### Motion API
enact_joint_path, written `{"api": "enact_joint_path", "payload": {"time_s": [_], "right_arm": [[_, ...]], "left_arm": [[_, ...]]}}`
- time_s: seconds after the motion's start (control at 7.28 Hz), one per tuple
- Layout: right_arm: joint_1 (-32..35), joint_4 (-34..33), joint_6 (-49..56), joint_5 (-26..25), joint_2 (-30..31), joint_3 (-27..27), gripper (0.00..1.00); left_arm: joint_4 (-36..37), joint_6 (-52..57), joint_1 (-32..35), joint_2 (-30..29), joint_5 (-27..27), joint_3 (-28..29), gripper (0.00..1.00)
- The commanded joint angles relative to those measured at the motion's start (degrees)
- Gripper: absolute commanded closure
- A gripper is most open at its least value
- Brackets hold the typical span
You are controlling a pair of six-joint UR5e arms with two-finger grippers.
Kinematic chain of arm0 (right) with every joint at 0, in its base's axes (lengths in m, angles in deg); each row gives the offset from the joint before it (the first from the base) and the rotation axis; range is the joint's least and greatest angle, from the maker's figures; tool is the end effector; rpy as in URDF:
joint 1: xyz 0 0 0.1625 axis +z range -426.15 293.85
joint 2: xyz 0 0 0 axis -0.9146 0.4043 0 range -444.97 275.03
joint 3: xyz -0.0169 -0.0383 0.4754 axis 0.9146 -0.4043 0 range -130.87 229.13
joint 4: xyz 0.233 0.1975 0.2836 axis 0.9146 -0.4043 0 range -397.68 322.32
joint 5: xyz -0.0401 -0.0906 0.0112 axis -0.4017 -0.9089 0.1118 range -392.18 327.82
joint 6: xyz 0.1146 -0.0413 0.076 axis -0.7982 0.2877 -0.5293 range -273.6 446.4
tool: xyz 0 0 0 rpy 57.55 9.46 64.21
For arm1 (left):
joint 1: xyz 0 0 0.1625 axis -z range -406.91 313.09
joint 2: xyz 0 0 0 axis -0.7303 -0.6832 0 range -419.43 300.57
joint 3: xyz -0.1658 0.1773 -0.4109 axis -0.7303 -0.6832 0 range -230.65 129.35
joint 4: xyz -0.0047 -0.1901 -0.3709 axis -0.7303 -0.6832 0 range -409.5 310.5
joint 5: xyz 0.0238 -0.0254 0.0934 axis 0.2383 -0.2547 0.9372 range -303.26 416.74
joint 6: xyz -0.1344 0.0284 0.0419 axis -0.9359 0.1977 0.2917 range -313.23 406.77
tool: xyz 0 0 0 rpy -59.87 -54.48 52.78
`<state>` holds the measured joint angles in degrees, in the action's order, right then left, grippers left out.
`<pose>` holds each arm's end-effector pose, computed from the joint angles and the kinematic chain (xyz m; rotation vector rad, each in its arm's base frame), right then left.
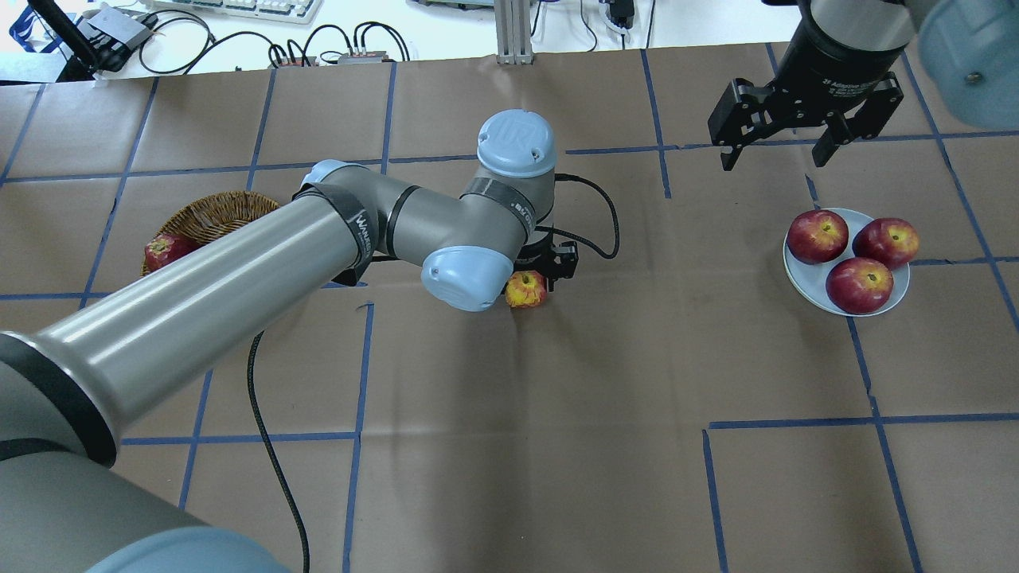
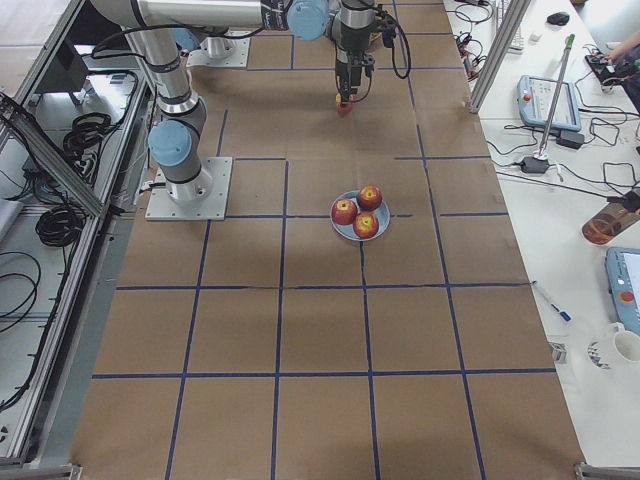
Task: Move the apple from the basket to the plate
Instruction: 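Lift the apple with the left gripper and carry it toward the table center, then lower the apple onto the table and open the left gripper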
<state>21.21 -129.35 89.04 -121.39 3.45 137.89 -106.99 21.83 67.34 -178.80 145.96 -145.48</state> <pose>0.1116 -0.5168 0.4961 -0.0004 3.1286 -0.0373 -0.3928 -0.5427 0.2099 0.0195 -3.1409 -0.0511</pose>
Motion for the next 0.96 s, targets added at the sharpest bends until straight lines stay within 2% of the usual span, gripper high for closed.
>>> {"api": "enact_joint_path", "payload": {"time_s": [0.0, 0.27, 0.41, 0.55, 0.82], "right_arm": [[0.0, -0.1, 0.0, 0.0, 0.0, 0.0, 0.00], [0.0, -0.1, 0.0, 0.0, 0.0, 0.0, 0.00], [0.0, -0.1, 0.0, 0.1, 0.0, 0.0, 0.00], [0.0, -0.1, 0.0, 0.0, 0.0, 0.0, 0.00], [0.0, 0.0, 0.0, 0.0, 0.0, 0.1, 0.00]], "left_arm": [[0.0, 0.0, 0.0, -0.1, 0.0, 0.0, 0.02], [-1.0, 0.2, -0.3, 2.8, 0.3, 0.3, 0.02], [-3.8, 0.3, -0.9, 6.5, 0.5, 0.6, 0.02], [-10.0, 4.8, -2.3, 10.7, 1.4, 0.7, 0.02], [-21.5, 13.2, -9.4, 21.0, 1.7, 0.8, 0.02]]}}
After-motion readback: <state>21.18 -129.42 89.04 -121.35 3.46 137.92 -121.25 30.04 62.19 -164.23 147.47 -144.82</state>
